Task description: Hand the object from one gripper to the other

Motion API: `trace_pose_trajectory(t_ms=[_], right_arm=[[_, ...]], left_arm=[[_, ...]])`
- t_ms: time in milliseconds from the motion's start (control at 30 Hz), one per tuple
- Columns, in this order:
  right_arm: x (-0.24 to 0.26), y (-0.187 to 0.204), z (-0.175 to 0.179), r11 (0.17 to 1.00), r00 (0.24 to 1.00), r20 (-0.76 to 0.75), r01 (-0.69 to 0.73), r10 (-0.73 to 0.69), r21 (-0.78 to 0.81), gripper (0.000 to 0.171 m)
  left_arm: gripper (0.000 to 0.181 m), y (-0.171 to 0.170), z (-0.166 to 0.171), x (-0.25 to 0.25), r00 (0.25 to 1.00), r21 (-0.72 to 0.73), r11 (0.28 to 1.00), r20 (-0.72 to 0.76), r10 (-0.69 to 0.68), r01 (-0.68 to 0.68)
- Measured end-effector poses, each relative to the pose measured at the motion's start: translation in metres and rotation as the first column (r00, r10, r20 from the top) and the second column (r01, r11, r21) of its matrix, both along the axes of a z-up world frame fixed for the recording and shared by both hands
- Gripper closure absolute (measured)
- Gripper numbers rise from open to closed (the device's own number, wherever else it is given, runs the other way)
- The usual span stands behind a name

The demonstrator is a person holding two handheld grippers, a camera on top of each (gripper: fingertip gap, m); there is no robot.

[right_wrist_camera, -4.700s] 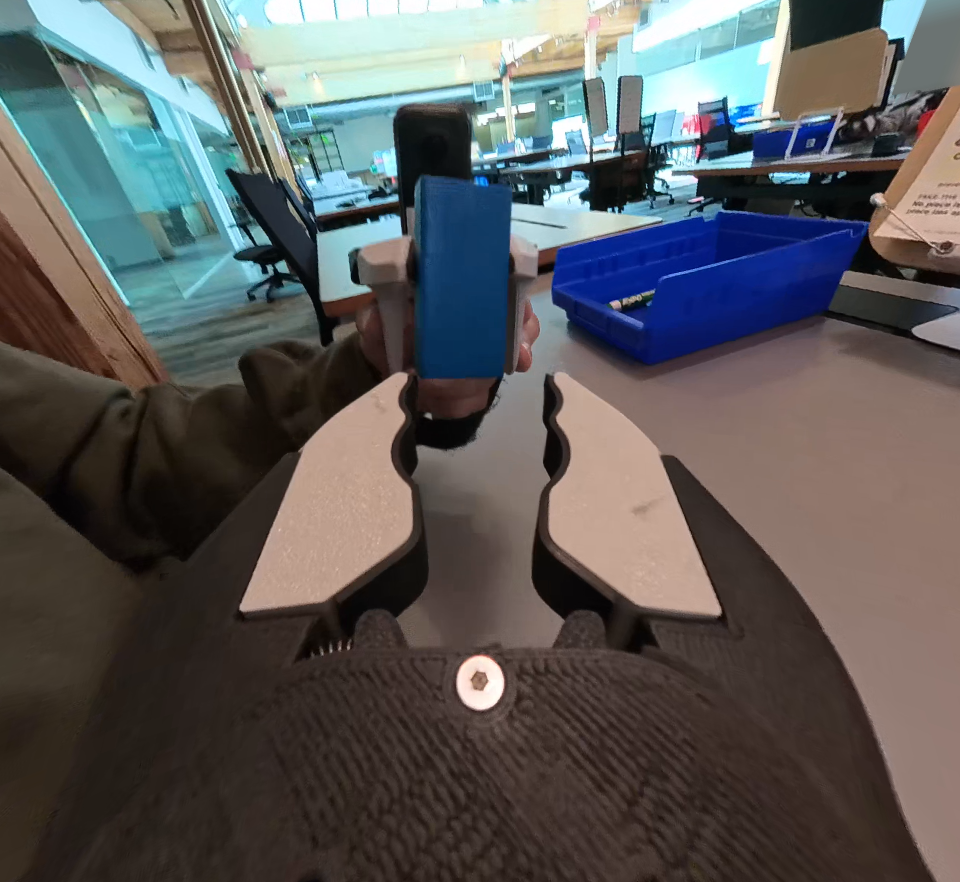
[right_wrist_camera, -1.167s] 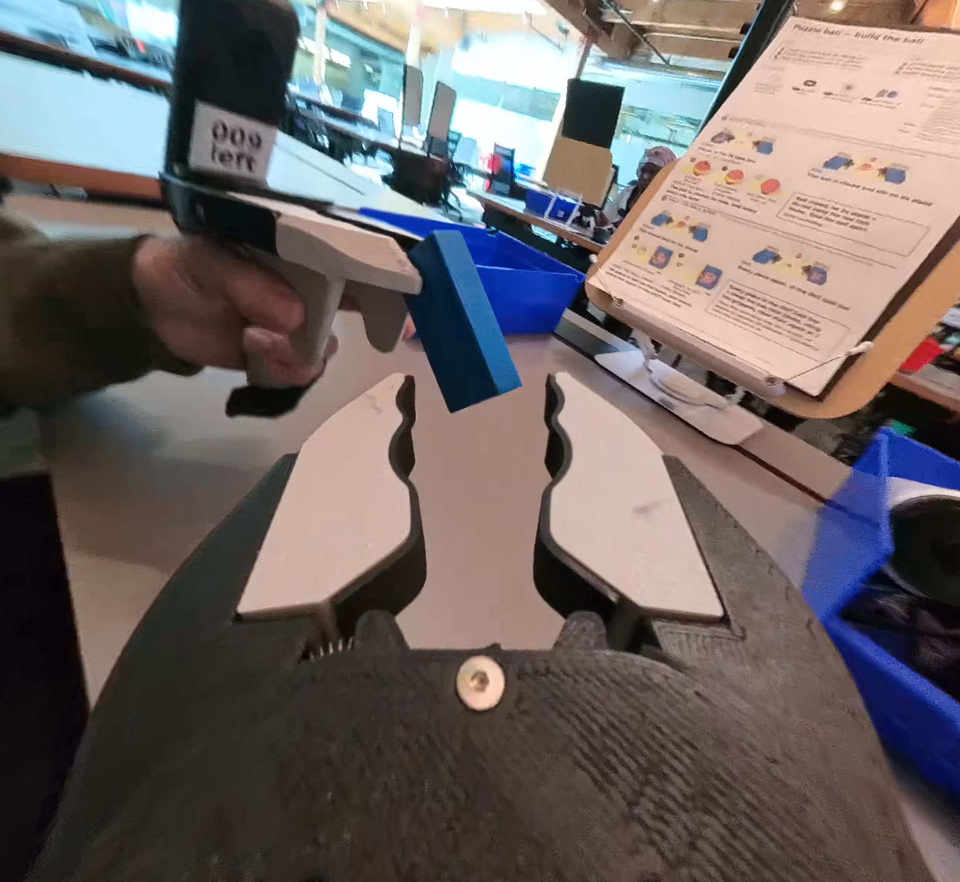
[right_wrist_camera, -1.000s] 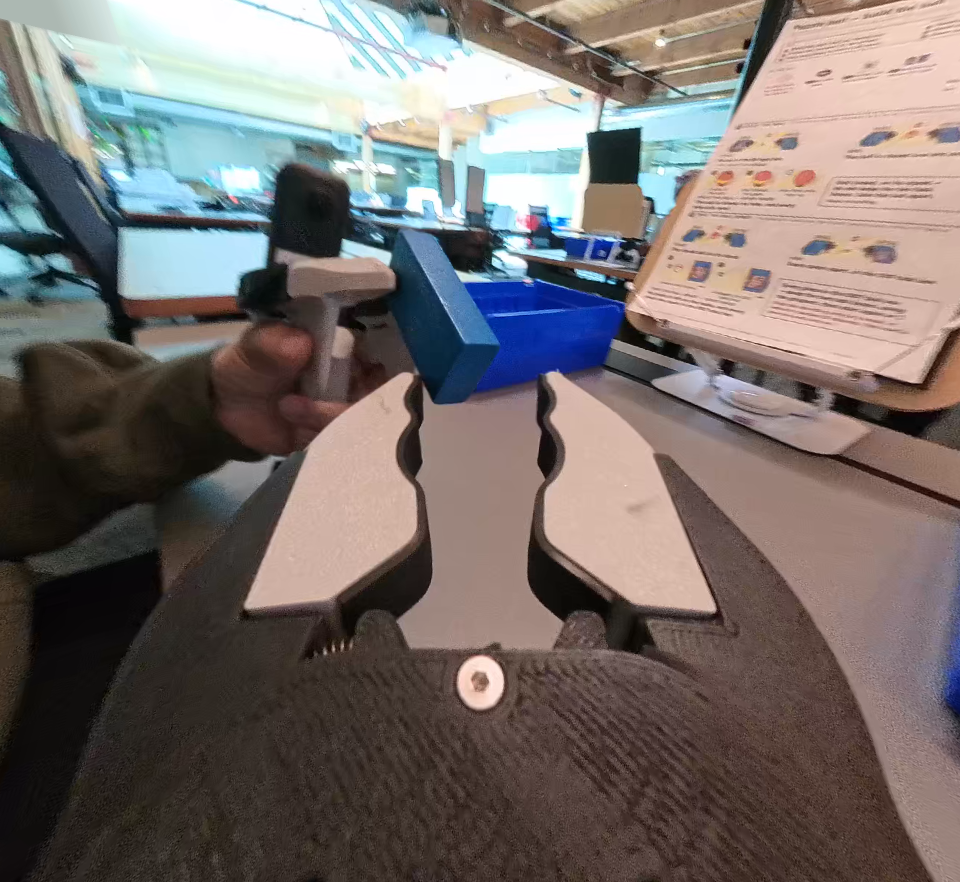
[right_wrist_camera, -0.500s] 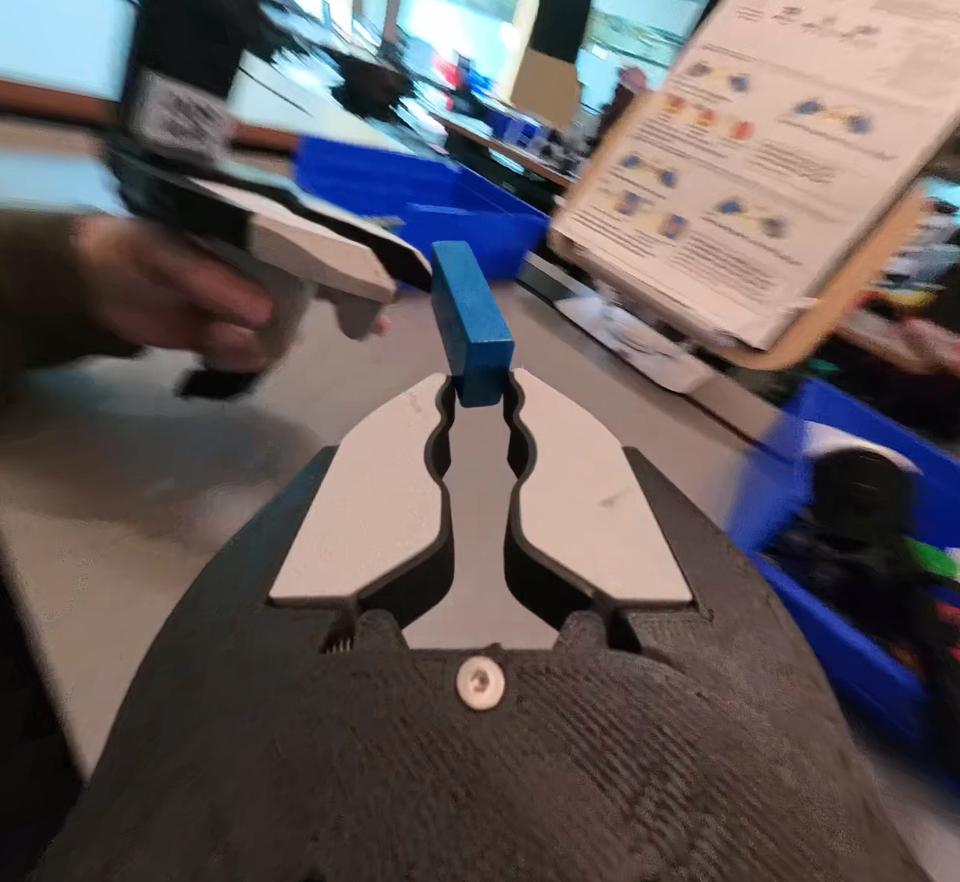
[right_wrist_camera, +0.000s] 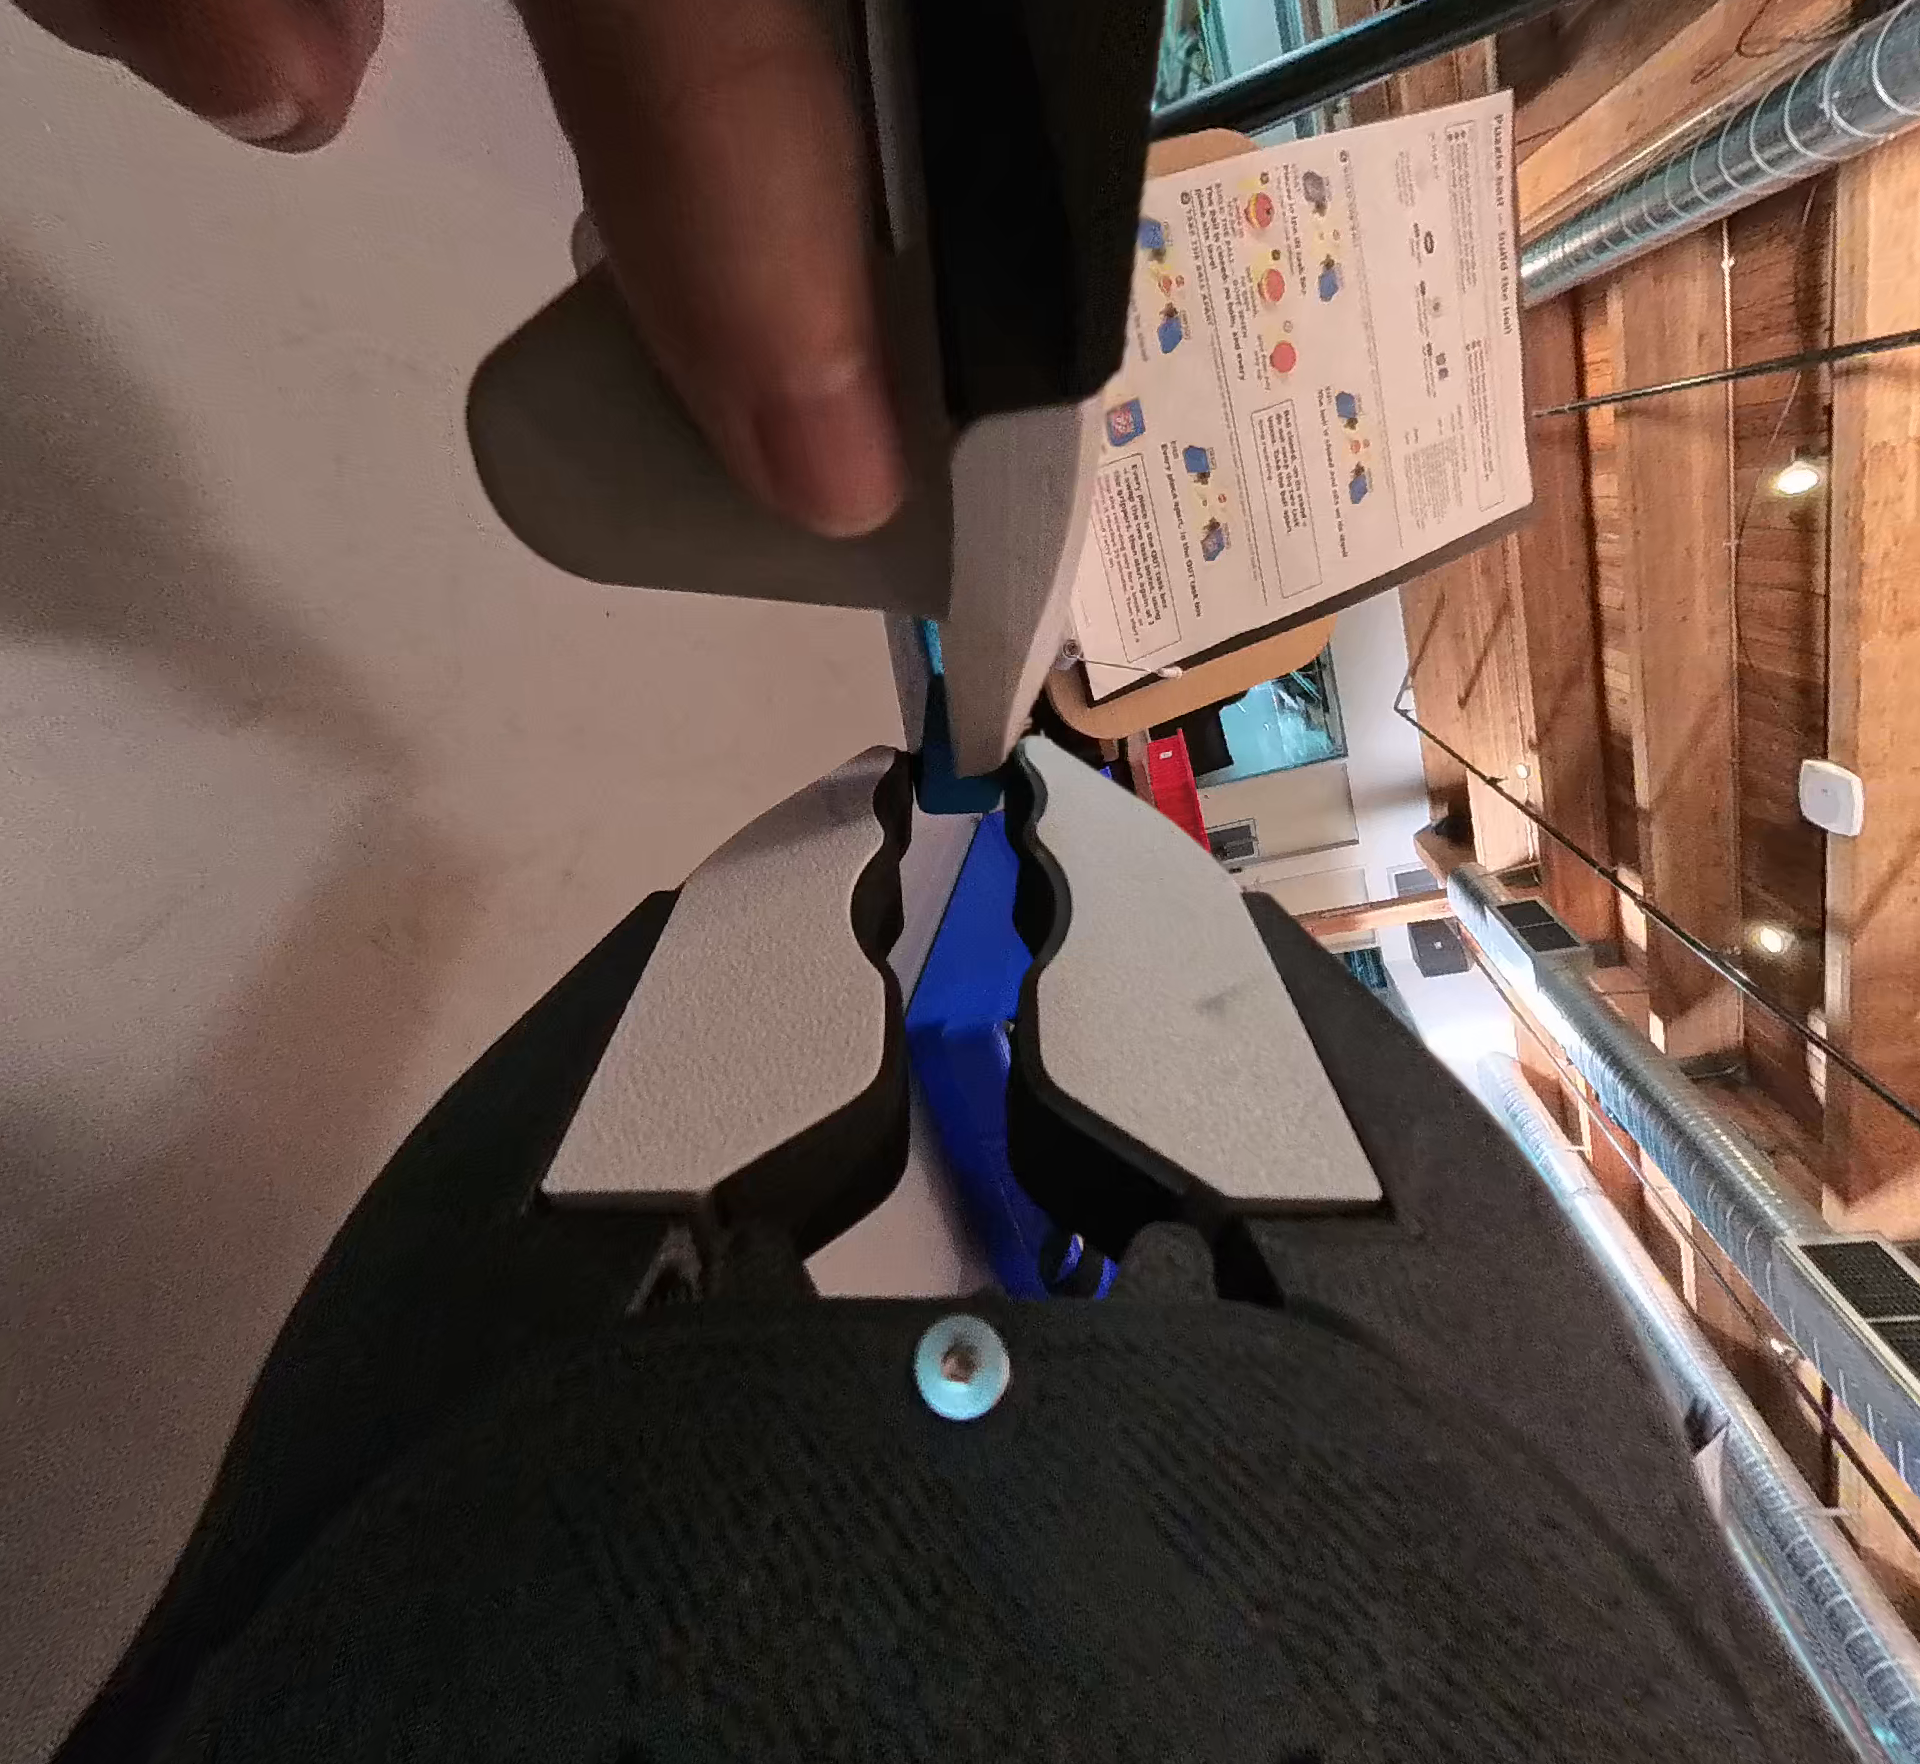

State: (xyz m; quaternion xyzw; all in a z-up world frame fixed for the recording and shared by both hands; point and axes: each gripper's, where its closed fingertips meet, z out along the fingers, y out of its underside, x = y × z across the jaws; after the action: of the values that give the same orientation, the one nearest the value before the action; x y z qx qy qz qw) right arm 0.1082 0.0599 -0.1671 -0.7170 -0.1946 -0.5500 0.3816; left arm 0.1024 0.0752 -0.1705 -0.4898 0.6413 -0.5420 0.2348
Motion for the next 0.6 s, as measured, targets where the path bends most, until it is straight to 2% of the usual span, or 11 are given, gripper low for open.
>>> trace_pose_trajectory(t_ms=[167, 267, 300, 367, 400, 467, 533, 600], right_arm=[[-0.006, 0.005, -0.005, 1.000, 1.000, -0.007, -0.026, 0.026, -0.016, 0.154], [-0.013, 0.008, -0.007, 0.991, 0.979, -0.154, -0.130, 0.135, 0.043, 0.155], [-0.019, 0.009, -0.005, 0.977, 0.948, -0.239, -0.195, 0.211, 0.085, 0.146], [-0.029, 0.007, 0.003, 0.933, 0.817, -0.454, -0.278, 0.356, 0.230, 0.126], [-0.033, 0.005, 0.010, 0.900, 0.709, -0.560, -0.283, 0.428, 0.330, 0.117], [-0.039, -0.002, 0.029, 0.813, 0.442, -0.684, -0.260, 0.580, 0.521, 0.098], [-0.045, -0.009, 0.048, 0.714, 0.210, -0.683, -0.211, 0.700, 0.667, 0.099], [-0.054, -0.010, 0.052, 0.674, 0.089, -0.672, -0.205, 0.735, 0.710, 0.103]], left_arm=[[0.114, 0.005, -0.008, 0.001, 1.000, 0.079, 0.997, 0.005, 0.006, -0.007], [0.115, 0.006, -0.008, 0.000, 0.997, 0.085, 0.994, 0.021, -0.068, 0.066], [0.115, 0.005, -0.006, -0.001, 0.993, 0.071, 0.992, 0.043, -0.109, 0.106], [0.115, 0.002, 0.004, -0.008, 0.968, 0.008, 0.975, 0.117, -0.222, 0.222], [0.115, 0.000, 0.011, -0.015, 0.941, -0.028, 0.953, 0.169, -0.293, 0.302], [0.115, -0.003, 0.024, -0.033, 0.863, -0.076, 0.886, 0.282, -0.420, 0.456], [0.115, 0.000, 0.033, -0.046, 0.800, -0.104, 0.836, 0.375, -0.468, 0.538], [0.115, 0.001, 0.037, -0.054, 0.763, -0.138, 0.796, 0.420, -0.491, 0.589]])
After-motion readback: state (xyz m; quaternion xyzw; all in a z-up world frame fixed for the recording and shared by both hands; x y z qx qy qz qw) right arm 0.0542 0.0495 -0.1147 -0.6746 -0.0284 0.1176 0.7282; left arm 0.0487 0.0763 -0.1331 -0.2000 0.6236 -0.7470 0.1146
